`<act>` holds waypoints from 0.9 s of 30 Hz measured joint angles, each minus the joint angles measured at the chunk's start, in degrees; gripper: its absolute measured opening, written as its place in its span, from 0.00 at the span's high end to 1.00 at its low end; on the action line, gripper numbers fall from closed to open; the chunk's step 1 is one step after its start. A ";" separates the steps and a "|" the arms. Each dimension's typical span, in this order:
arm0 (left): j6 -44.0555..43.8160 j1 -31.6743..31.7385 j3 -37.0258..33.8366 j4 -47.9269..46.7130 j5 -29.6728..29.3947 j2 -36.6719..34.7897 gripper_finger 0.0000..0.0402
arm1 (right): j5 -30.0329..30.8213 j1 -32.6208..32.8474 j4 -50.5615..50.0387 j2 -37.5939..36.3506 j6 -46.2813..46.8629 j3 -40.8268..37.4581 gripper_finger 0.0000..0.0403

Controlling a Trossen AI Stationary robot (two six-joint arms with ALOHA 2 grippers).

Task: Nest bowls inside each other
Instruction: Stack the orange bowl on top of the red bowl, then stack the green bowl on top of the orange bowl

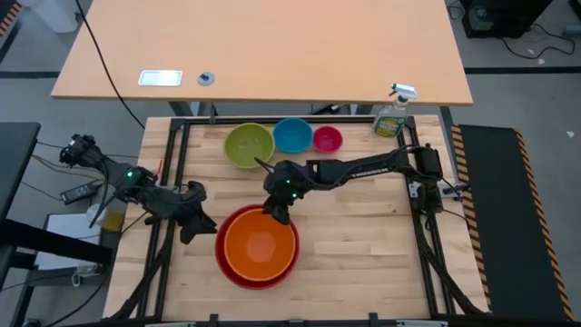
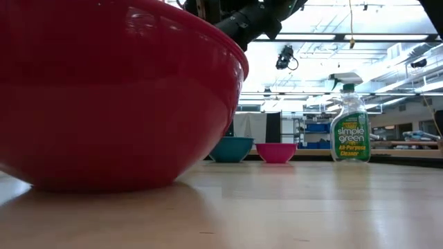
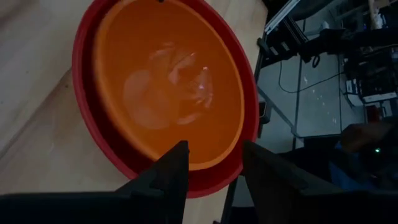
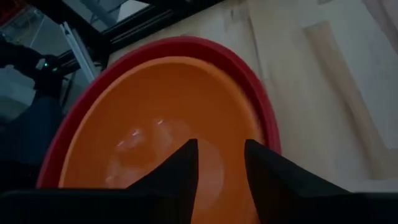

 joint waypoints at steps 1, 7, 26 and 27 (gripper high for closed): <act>0.04 0.00 0.00 0.00 -0.19 0.00 0.62 | -0.03 -0.17 -0.07 0.00 0.01 0.00 0.65; 2.85 0.00 0.00 1.49 -4.13 0.04 0.62 | -0.31 -2.29 -6.87 0.00 -0.09 5.05 0.66; 2.92 1.27 0.00 1.92 -11.76 2.72 0.62 | 9.45 -12.41 -3.41 5.27 -27.10 10.01 0.48; 2.79 1.23 -0.01 1.71 -11.74 2.86 0.62 | 9.45 -12.85 -2.17 6.48 -27.18 9.99 0.46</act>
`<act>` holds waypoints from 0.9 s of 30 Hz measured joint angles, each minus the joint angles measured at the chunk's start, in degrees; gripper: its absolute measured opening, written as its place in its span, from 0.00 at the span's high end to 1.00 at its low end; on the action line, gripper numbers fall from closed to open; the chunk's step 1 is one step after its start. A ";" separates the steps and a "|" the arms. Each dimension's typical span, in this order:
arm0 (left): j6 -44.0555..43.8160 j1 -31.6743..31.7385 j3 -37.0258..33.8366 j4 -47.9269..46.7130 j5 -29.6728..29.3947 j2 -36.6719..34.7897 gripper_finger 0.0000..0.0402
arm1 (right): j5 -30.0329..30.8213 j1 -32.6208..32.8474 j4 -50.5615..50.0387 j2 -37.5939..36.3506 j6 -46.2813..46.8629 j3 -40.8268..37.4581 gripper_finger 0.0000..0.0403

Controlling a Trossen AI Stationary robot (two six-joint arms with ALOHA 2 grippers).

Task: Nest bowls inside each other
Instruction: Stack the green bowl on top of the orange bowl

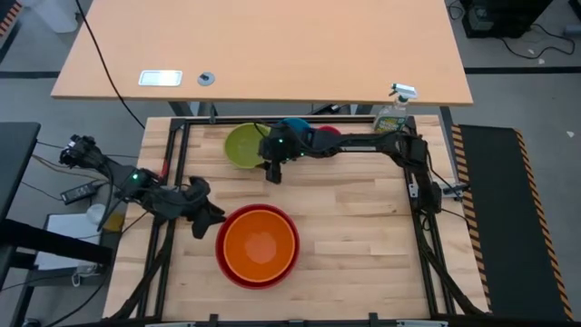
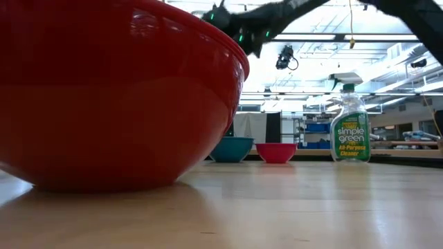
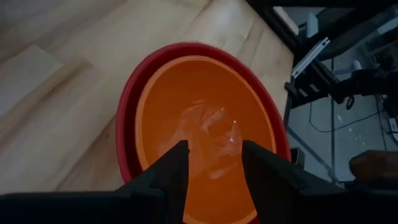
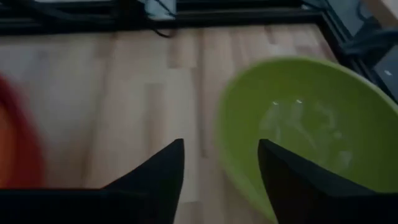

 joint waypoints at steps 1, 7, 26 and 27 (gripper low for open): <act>-0.37 0.00 0.00 -0.08 -0.01 0.30 0.62 | 0.04 -0.40 0.98 1.02 -0.21 -0.02 0.44; -1.22 -0.11 0.00 0.04 0.20 0.63 0.62 | 0.53 -0.57 -1.55 6.47 -6.09 2.80 0.34; -1.72 -0.11 0.00 0.00 0.39 0.59 0.62 | 9.14 0.16 -3.49 11.81 -27.05 4.76 0.73; -1.72 -0.11 0.00 -0.07 0.39 0.59 0.62 | 8.70 0.22 -3.53 11.81 -27.92 4.76 0.77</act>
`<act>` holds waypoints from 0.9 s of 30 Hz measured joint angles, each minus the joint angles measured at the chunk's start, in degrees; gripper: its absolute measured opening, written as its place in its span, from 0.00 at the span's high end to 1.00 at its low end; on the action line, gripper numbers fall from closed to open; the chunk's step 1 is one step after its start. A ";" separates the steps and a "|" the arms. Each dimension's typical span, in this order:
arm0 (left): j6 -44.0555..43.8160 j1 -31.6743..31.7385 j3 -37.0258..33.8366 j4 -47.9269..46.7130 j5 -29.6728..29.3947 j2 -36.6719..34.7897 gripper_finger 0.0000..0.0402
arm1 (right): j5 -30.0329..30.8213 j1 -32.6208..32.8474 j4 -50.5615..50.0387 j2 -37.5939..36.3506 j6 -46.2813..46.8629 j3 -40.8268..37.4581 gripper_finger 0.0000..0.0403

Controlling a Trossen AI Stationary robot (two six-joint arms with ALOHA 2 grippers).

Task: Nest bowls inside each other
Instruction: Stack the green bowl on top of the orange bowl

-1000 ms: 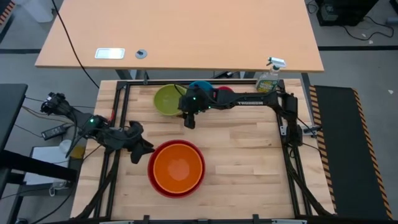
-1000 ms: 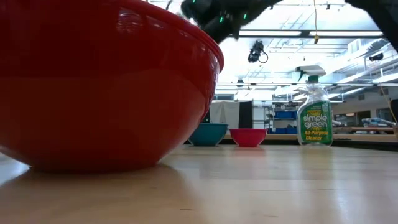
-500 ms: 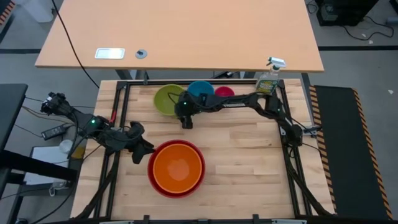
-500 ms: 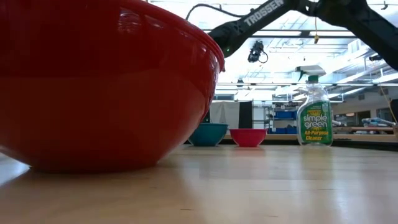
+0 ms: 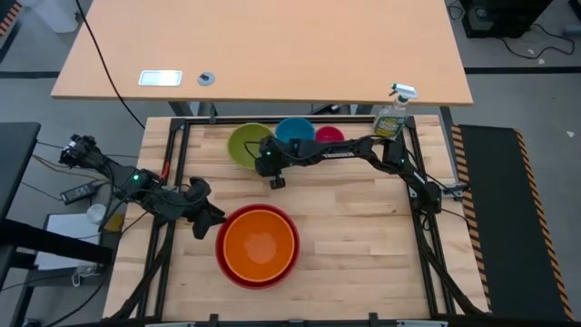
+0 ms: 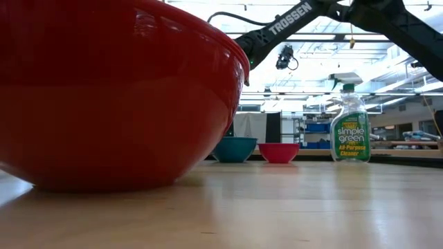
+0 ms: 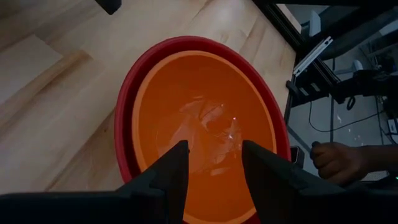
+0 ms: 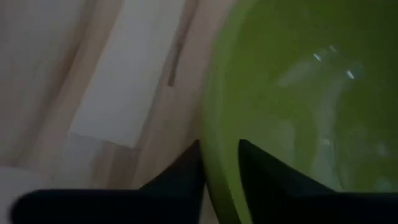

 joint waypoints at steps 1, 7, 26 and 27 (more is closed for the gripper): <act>0.00 0.00 0.00 0.05 -0.01 0.00 0.62 | -0.70 0.01 -0.03 0.00 -0.60 0.00 0.82; 0.00 0.00 0.00 0.03 0.00 0.00 0.62 | -4.40 0.24 0.04 -0.09 -3.08 0.00 0.95; 4.79 2.26 0.00 5.30 -4.39 -6.82 0.62 | -4.81 10.00 -29.62 -6.62 6.00 21.31 0.93; 7.00 2.55 0.00 7.34 -5.32 -7.40 0.62 | -5.13 10.76 -30.32 -7.51 6.79 21.31 0.92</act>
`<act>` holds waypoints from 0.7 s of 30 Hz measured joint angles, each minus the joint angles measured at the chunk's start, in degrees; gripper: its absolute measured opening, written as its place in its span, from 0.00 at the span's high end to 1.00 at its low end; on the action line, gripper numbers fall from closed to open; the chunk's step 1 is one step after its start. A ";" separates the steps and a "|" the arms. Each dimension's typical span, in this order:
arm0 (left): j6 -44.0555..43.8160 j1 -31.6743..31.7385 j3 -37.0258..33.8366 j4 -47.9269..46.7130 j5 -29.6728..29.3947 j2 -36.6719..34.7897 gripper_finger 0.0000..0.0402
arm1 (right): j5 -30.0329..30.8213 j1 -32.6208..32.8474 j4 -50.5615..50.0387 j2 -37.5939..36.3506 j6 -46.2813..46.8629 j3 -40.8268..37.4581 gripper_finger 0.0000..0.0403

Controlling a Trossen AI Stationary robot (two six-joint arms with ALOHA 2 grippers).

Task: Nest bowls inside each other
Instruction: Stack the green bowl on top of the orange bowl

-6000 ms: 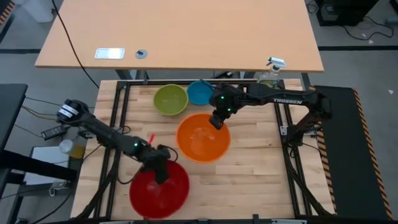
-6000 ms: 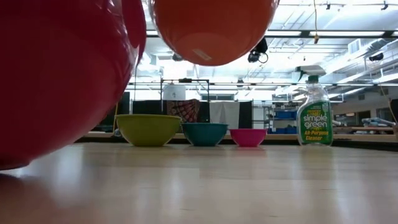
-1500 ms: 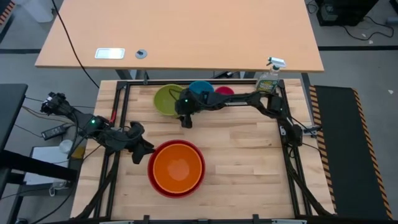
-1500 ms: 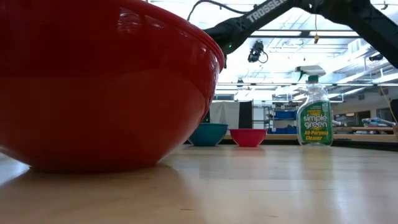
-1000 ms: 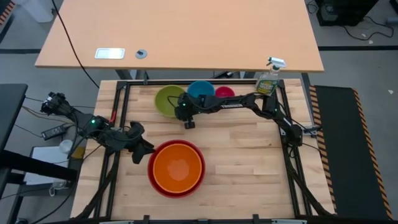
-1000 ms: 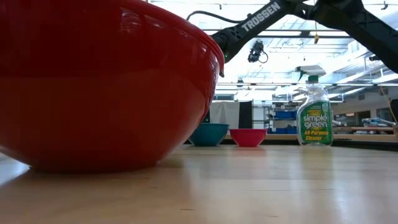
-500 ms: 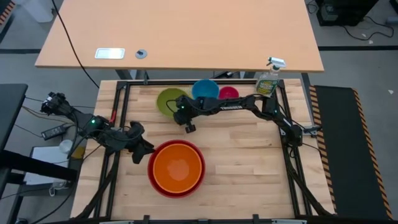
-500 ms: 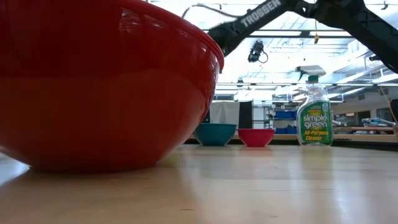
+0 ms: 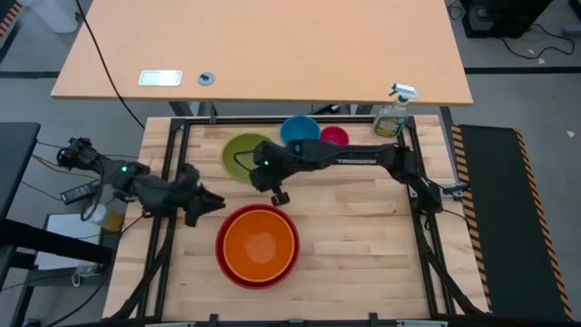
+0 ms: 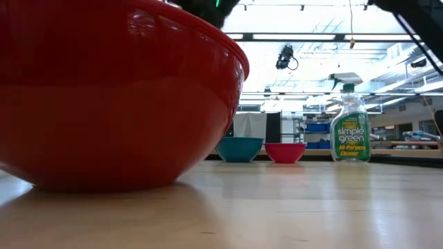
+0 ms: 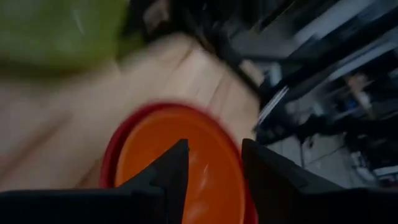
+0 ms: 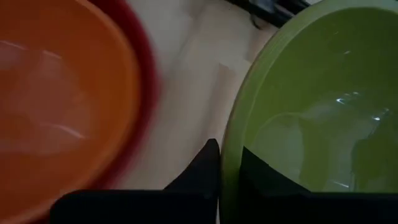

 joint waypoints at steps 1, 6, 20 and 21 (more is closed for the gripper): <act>2.46 0.39 0.00 2.16 -0.76 -0.71 0.62 | -0.43 0.80 -0.76 -1.06 0.60 0.00 0.92; 12.09 2.44 0.01 10.63 -7.15 -2.52 0.62 | -2.70 5.35 -3.53 -4.20 2.83 0.20 0.92; 16.19 5.66 0.02 15.56 -10.34 -2.02 0.62 | 2.69 20.49 2.33 -3.94 11.67 0.06 0.92; 16.20 5.66 0.01 15.52 -10.65 -2.02 0.62 | 3.42 20.92 3.65 -3.90 13.47 -0.54 0.92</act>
